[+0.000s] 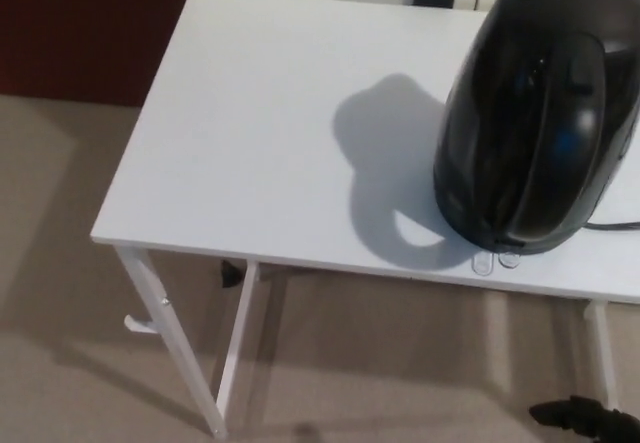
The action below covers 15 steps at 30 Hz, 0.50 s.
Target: The robot walk towards a table in front and click the button on the base of the boilling pot using its left middle finger
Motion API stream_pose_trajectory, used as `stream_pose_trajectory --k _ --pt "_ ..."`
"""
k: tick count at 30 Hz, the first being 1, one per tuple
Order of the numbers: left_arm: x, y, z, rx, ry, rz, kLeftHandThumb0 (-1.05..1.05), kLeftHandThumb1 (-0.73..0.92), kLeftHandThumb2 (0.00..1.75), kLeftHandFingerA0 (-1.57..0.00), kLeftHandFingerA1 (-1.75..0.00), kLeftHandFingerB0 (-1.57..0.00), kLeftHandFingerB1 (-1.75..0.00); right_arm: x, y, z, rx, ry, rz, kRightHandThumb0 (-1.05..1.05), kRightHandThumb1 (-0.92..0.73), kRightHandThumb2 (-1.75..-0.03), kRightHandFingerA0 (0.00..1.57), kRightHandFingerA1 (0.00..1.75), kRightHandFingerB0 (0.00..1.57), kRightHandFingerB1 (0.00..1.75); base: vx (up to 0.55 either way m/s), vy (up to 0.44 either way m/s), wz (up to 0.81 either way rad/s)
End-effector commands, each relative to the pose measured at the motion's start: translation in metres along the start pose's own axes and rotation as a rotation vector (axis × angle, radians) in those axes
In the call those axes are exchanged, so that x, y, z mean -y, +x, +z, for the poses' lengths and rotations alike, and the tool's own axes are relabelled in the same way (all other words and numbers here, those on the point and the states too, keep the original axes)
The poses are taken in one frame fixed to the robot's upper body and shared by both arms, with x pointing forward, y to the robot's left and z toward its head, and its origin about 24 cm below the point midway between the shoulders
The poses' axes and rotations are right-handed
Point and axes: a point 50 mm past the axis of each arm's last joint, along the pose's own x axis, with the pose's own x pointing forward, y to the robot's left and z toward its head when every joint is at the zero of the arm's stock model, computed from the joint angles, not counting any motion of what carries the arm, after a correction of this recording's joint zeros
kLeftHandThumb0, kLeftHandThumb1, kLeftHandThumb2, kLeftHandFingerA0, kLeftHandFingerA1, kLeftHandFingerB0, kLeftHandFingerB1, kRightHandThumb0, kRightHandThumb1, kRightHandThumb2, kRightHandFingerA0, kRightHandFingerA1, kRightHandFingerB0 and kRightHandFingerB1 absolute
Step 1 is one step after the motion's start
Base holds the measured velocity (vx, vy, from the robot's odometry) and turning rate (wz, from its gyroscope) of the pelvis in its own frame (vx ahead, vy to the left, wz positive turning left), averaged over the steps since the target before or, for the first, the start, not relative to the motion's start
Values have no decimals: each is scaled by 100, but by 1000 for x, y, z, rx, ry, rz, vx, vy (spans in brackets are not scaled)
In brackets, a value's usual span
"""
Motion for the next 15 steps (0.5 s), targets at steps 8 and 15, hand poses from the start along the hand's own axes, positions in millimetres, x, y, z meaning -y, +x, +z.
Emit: stream_pose_trajectory --k 8,15 --pt "35 -2 48 261 155 -107 -29 52 55 -39 -34 -31 -31 9 6 9 9 -20 -5 -2 -64 -58 56 54 44 46 -73 -265 9" --pt "39 0 37 204 124 -105 -29 51 55 -38 -36 -31 -31 8 1 1 -4 -16 -2 -3 -65 -58 56 54 44 46 -25 -118 1"
